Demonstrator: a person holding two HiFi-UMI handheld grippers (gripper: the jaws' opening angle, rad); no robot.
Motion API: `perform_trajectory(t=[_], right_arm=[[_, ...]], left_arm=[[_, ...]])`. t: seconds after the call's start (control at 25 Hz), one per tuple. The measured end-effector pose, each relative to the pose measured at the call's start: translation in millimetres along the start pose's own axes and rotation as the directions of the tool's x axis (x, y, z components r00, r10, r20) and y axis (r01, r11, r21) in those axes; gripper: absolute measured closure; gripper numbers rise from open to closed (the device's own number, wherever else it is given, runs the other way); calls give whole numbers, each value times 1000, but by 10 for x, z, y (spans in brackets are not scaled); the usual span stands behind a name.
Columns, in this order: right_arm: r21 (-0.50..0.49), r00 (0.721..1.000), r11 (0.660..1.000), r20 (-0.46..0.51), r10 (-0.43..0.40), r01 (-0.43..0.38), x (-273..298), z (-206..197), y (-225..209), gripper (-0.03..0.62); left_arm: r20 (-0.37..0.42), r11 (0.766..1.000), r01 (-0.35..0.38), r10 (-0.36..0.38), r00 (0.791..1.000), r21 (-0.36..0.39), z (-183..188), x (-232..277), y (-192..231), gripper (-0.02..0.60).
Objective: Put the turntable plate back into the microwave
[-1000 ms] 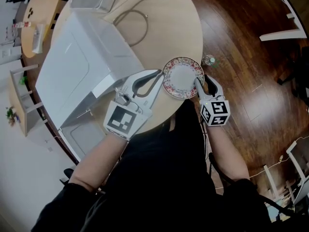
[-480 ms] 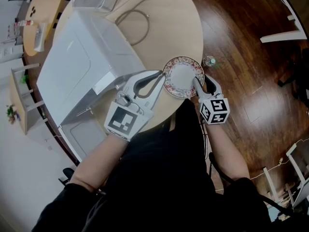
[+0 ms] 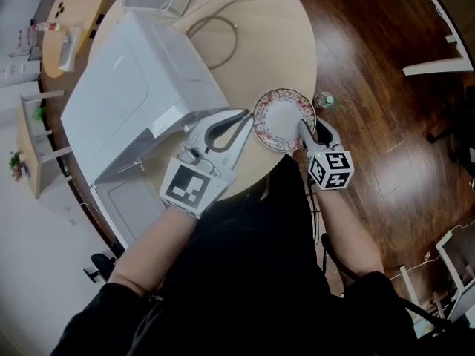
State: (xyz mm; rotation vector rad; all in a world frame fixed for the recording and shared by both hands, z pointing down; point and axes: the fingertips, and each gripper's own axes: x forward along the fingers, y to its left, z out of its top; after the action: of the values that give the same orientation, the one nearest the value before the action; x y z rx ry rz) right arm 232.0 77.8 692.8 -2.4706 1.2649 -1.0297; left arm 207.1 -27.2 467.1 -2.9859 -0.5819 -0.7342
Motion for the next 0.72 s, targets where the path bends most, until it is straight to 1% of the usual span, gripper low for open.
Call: perform_trajectory(t=[0.08,0.36,0.6,0.72], right_arm=[[-9,1000,1000,-9,-11,11,-2,-13,-3,453],[54,999,997,-16,-47,48,-10,-16,-61,482],[80,999,995,5,-55,54,-65,46,-43,506],[82,998,995,25,-50,48,-72,116,-19,520]], left_arm=[[9,1000,5,-5,1000,1,-2,-34,-20,554],[36,1000,9,-9,999,4,52,-134,11,554],[35,1000,1,-2,999,29,55,-284,67,554],[57,999,-20,19,998,26,147,-362,95,554]])
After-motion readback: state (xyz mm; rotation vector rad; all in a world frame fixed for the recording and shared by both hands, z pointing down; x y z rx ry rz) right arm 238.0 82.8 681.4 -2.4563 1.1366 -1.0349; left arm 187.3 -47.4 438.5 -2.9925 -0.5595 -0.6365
